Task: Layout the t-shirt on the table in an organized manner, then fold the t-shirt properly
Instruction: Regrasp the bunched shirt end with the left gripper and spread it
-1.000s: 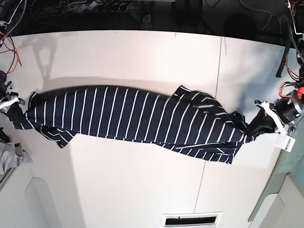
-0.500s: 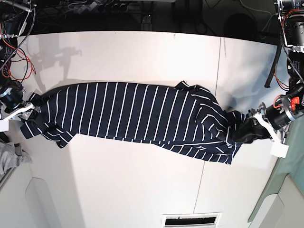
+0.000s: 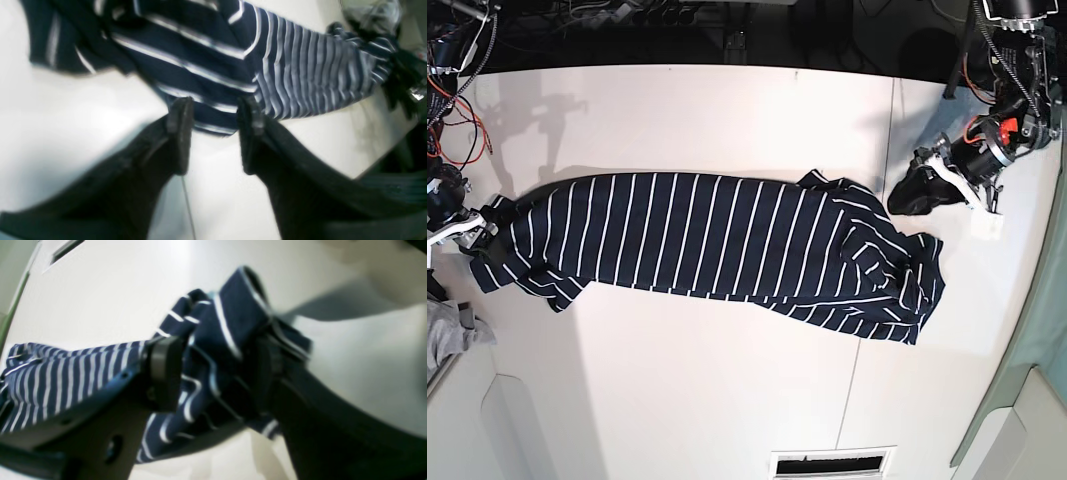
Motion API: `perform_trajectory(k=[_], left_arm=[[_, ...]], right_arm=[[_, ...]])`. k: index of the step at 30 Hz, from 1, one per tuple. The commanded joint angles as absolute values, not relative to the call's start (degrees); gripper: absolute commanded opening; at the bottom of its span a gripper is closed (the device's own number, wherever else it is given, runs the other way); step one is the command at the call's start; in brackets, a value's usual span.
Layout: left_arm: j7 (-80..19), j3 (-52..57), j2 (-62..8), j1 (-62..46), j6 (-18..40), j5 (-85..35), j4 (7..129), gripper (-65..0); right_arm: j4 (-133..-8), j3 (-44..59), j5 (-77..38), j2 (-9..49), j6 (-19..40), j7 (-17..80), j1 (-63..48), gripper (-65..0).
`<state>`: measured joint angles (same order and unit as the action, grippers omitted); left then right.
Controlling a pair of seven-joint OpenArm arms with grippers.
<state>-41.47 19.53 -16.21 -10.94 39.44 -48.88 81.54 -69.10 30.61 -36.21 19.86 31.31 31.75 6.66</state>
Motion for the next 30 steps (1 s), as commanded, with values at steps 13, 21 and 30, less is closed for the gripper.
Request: perform_trajectory(k=[13, 21, 30], left_arm=[[-32.2, 12.0, -11.8, -7.7, 36.1, -36.9, 78.1, -29.1], [-30.2, 9.8, -11.0, -4.8, 33.6, -32.7, 78.0, -61.1], [-37.7, 16.0, -14.1, -9.0, 38.4, -41.8, 93.6, -65.0]], right_arm=[[-70.0, 30.9, -37.7, 20.8, 31.8, 30.6, 7.7, -32.7], [-70.0, 30.9, -37.7, 20.8, 31.8, 31.1, 7.7, -32.7], [-70.0, 30.9, -37.3, 20.8, 31.8, 31.1, 7.7, -32.7]])
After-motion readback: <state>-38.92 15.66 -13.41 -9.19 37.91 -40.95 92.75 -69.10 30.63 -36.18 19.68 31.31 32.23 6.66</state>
